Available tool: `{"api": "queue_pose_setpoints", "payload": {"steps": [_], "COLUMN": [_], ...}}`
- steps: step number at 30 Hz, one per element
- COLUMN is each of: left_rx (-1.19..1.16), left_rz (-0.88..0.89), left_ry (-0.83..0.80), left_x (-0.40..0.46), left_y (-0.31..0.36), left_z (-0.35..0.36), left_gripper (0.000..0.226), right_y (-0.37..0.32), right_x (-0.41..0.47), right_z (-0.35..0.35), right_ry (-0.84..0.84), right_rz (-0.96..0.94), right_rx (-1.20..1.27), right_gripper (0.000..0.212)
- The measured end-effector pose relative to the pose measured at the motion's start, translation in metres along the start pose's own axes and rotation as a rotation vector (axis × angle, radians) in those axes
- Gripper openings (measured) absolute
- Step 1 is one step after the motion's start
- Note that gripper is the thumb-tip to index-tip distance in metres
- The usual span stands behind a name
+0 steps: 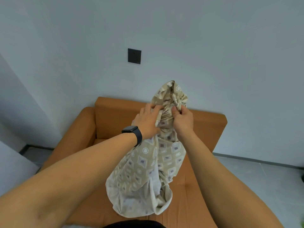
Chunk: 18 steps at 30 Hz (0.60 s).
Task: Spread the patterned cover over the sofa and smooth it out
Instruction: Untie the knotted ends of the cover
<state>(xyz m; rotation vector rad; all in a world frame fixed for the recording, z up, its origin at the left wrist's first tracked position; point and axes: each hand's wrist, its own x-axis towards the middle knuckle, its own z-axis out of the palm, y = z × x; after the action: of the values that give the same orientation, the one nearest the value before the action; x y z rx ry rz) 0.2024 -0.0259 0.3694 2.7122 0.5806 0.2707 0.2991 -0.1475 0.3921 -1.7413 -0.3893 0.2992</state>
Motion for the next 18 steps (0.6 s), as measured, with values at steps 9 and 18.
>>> {"api": "queue_pose_setpoints", "payload": {"steps": [9,18], "left_rx": [0.001,-0.041], "left_rz": [-0.245,-0.282], "left_ry": [0.052,-0.034], "left_x": [0.007,-0.004], "left_y": [-0.065,-0.036], "left_z": [-0.027,-0.002], "left_gripper": [0.046,0.031], "right_y": [-0.002,-0.003], "right_x": [0.027,0.007], "right_z": [-0.078,-0.039], "right_ry": [0.203,0.019], "right_rz": [-0.049,0.019], "right_rx": [-0.196,-0.201], "right_gripper": [0.020,0.029]}}
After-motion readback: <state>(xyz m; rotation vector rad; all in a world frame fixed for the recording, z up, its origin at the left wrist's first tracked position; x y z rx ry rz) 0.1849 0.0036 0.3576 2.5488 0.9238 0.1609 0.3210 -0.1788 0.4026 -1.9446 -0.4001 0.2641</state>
